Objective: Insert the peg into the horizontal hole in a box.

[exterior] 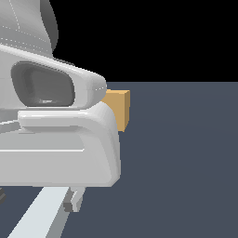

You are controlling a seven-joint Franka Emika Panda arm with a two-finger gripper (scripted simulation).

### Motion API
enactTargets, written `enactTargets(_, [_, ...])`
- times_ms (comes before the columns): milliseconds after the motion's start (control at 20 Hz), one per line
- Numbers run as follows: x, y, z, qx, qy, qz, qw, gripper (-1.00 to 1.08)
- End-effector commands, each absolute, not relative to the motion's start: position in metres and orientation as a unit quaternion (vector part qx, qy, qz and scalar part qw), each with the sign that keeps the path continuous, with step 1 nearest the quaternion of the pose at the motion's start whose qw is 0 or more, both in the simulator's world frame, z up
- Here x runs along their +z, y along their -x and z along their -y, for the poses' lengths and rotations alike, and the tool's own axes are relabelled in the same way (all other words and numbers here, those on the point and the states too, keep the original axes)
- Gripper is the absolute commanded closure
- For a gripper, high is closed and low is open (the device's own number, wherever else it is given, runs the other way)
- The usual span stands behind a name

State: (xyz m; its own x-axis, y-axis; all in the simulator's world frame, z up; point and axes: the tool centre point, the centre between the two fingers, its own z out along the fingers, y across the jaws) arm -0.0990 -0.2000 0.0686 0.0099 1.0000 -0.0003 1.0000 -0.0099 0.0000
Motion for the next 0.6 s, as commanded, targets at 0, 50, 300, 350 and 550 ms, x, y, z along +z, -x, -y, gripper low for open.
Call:
enactTargets(0, [0.064,0.099,0.2,0.0,-0.711,-0.704,0.0,-0.92])
enactTargets(50, [0.062,0.099,0.2,0.0,-0.711,-0.704,0.0,-0.92])
enactTargets(300, [0.038,0.1,0.199,0.0,-0.71,-0.704,0.0,-0.92])
enactTargets(350, [0.034,0.1,0.199,0.0,-0.71,-0.704,0.0,-0.92])
enactTargets(550, [0.022,0.099,0.199,0.0,-0.71,-0.704,0.0,-0.92])
